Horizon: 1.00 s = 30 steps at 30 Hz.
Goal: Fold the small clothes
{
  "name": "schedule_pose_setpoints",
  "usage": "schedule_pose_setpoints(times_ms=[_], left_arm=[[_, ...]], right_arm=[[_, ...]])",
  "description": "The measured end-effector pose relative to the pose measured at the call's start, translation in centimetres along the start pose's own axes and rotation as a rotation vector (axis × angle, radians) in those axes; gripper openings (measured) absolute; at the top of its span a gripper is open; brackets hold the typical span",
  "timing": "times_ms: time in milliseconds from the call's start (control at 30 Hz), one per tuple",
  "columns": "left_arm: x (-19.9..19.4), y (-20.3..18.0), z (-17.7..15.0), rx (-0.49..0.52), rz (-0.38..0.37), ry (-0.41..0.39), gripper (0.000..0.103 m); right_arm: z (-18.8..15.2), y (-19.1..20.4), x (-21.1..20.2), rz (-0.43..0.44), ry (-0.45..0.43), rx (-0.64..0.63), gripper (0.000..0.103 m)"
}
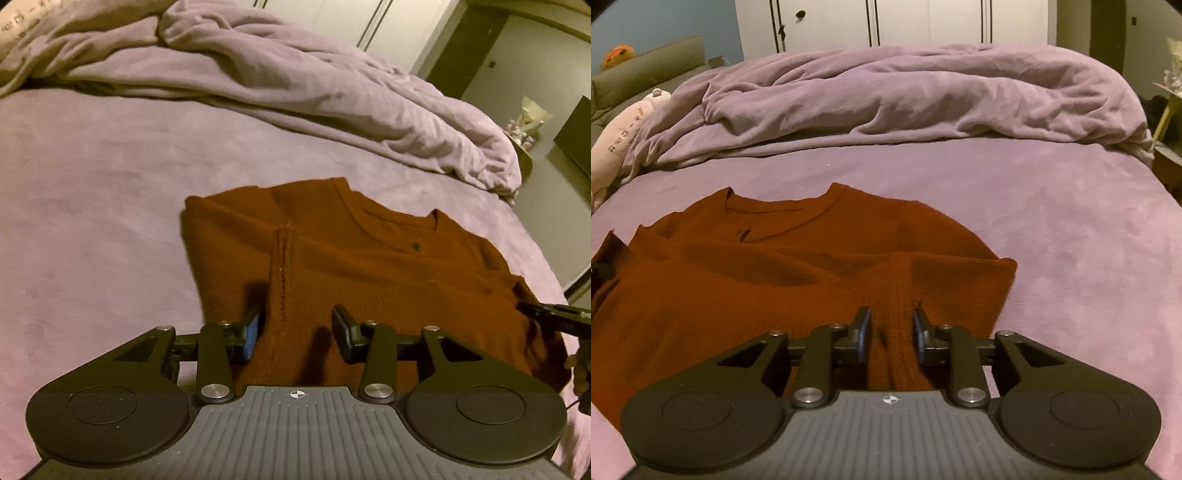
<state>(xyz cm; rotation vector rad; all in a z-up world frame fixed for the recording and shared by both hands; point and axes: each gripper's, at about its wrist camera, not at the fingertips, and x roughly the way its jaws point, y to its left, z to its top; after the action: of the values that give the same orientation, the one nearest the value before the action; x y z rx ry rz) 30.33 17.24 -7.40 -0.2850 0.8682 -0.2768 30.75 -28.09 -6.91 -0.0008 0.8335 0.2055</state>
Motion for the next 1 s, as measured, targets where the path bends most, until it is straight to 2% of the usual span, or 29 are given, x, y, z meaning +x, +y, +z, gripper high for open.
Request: schedule_pose_setpoints(times_ms=[33, 67, 100, 133, 200, 367, 467, 600, 733, 867, 933, 1000], left_arm=[[0.3, 0.0, 0.0, 0.003, 0.001, 0.010, 0.031], [0.7, -0.2, 0.0, 0.014, 0.015, 0.019, 0.008], [0.8, -0.5, -0.1, 0.025, 0.042, 0.024, 0.007], [0.5, -0.8, 0.0, 0.032, 0.069, 0.013, 0.007], [-0.8, -1.5, 0.6, 0.049, 0.063, -0.029, 0.007], [-3.6, -3.6, 5.1, 0.126, 0.075, -0.174, 0.007], [-3.3, -4.4, 7.9, 0.130, 0.122, -0.247, 0.007], [-0.3, -5.4, 9.9, 0.199, 0.262, -0.302, 0.007], [4.8, -5.4, 9.7, 0.224, 0.374, -0.267, 0.007], [8.9, -4.2, 7.5, 0.205, 0.479, -0.199, 0.009], [9.6, -3.8, 6.5, 0.201, 0.502, -0.169, 0.012], [9.0, -3.5, 5.8, 0.198, 0.508, -0.174, 0.025]], right_arm=[[0.1, 0.0, 0.5, 0.000, 0.009, -0.003, 0.023], [0.1, 0.0, 0.7, 0.000, 0.014, 0.001, 0.020], [0.1, 0.1, 0.7, -0.003, 0.007, 0.006, 0.008], [0.1, 0.2, 0.4, -0.008, -0.004, 0.004, 0.008], [0.4, 0.8, -0.6, -0.038, -0.059, -0.010, 0.007], [3.6, 1.6, -3.1, -0.081, -0.208, -0.065, 0.006], [6.2, 1.9, -2.6, -0.160, -0.271, -0.078, 0.006], [9.2, 2.2, -0.3, -0.237, -0.326, -0.100, 0.006], [10.1, 2.3, 4.2, -0.282, -0.283, -0.117, 0.006], [8.4, 1.9, 8.2, -0.305, -0.220, -0.111, 0.006], [7.4, 1.2, 9.2, -0.298, -0.183, -0.077, 0.007], [6.7, 0.5, 9.1, -0.281, -0.153, -0.048, 0.009]])
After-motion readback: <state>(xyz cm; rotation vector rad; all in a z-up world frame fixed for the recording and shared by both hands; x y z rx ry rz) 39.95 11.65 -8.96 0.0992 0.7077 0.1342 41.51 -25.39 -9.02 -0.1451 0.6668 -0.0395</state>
